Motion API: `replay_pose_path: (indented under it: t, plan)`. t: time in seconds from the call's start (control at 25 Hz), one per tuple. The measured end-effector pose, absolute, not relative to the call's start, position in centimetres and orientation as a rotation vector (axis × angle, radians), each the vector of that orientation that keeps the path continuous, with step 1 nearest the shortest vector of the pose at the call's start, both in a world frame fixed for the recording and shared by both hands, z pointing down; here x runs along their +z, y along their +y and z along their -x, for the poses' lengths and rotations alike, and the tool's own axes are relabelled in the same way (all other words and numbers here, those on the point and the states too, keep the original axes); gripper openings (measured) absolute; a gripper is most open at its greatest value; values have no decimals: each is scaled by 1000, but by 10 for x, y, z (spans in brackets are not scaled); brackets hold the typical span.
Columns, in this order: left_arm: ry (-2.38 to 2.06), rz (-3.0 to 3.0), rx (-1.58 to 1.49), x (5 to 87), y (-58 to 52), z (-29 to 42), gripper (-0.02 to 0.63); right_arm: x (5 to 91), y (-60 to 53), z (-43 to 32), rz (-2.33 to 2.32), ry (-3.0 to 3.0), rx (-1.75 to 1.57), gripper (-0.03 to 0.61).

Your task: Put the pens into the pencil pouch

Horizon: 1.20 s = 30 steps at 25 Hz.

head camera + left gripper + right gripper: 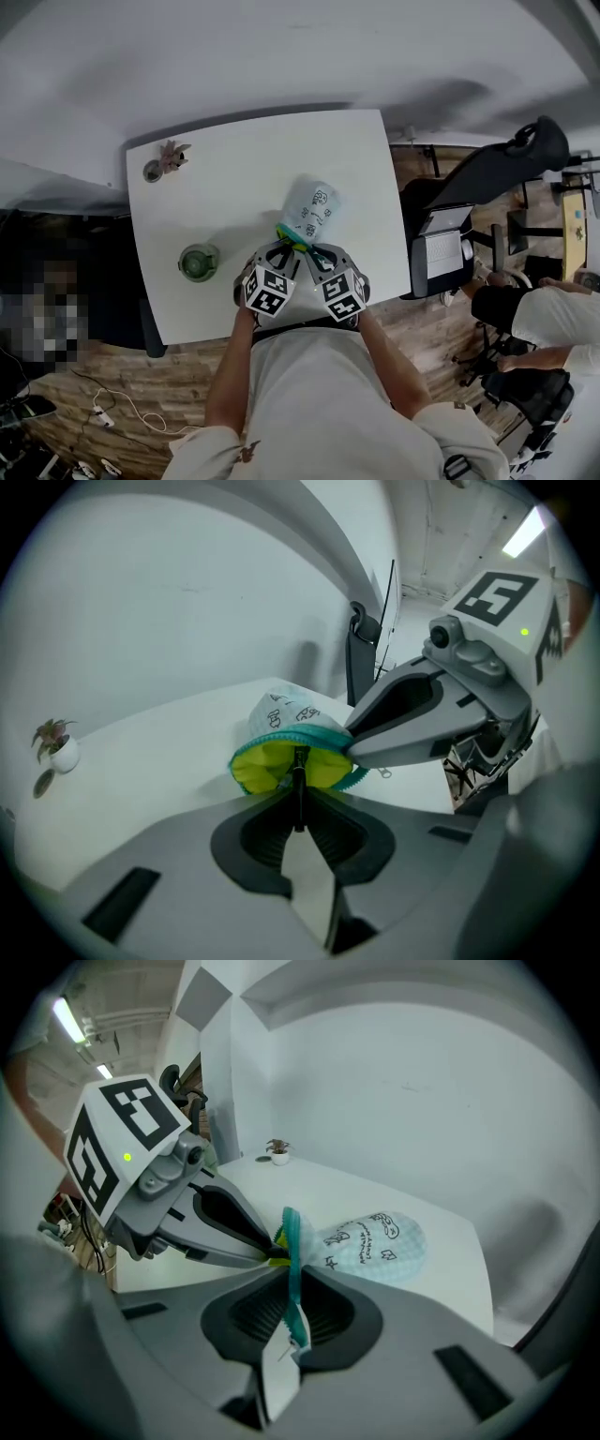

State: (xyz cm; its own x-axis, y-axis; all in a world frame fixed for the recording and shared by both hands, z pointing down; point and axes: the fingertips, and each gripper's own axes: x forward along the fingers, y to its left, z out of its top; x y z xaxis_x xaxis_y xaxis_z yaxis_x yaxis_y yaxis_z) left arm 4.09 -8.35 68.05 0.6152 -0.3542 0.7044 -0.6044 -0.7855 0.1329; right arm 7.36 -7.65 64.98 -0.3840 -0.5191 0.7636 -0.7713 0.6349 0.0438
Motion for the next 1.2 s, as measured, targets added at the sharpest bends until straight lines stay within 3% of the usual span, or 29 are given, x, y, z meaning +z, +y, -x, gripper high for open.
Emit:
replay_pose_path:
  t: [0.64, 0.96, 1.2]
  plan:
    - [-794, -2491, 849, 685, -103, -74, 42, 649, -75, -78, -1024, -2111, 460, 38]
    - [-833, -2485, 831, 673, -97, -64, 118, 649, -76, -76, -1021, -2115, 463, 38]
    - [-892, -2478, 827, 660, -81, -45, 133, 652, -74, -78, -1005, -2109, 463, 38]
